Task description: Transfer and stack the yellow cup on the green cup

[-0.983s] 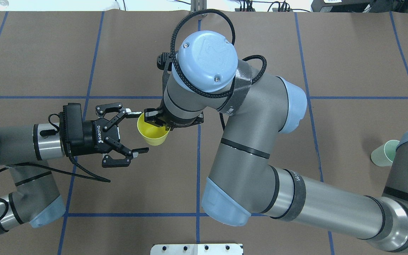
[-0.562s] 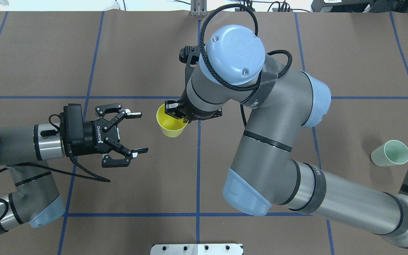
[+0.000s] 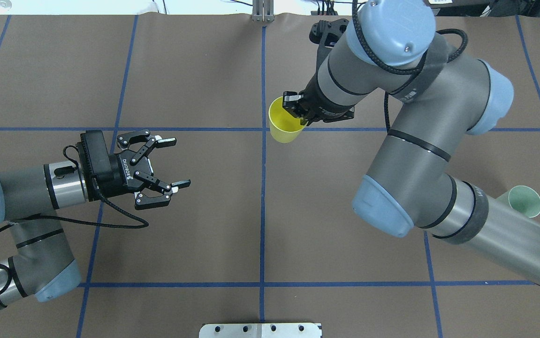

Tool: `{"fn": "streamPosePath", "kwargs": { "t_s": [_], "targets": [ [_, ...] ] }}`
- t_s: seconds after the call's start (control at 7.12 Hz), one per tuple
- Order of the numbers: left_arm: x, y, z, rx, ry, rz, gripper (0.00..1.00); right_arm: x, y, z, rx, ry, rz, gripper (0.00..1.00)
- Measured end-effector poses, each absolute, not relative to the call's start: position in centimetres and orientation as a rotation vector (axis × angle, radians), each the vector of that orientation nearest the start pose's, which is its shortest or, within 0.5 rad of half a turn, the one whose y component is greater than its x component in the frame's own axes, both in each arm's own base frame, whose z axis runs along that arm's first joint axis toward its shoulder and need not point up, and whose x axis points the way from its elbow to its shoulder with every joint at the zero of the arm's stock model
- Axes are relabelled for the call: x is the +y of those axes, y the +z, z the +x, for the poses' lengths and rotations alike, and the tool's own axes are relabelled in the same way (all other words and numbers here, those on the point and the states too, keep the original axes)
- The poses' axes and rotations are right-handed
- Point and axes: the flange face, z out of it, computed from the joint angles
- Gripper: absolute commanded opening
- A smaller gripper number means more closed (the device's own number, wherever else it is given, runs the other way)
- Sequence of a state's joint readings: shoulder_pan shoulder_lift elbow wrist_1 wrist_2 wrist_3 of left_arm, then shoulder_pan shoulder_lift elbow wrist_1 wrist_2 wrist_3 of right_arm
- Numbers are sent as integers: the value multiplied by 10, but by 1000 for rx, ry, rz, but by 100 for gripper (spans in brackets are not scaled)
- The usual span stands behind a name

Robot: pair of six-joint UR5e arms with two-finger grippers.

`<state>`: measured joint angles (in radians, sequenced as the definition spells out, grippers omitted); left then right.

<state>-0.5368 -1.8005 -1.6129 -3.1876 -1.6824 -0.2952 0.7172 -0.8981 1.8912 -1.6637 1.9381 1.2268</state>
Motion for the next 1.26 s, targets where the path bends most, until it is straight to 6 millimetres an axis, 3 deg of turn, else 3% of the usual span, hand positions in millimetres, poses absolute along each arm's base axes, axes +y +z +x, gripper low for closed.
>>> {"fn": "streamPosePath", "kwargs": {
  "t_s": [0.28, 0.56, 0.84, 1.26],
  "targets": [
    [-395, 382, 398, 1202, 542, 1358, 100, -500, 184, -355, -899, 189, 165, 0],
    [-423, 419, 372, 1049, 491, 1261, 100, -508, 218, -317, -865, 142, 188, 0],
    [-441, 464, 327, 887, 455, 1137, 100, -512, 252, -285, -836, 71, 197, 0],
    [-441, 524, 237, 673, 404, 896, 100, -511, 289, -253, -804, 5, 207, 0]
  ]
}}
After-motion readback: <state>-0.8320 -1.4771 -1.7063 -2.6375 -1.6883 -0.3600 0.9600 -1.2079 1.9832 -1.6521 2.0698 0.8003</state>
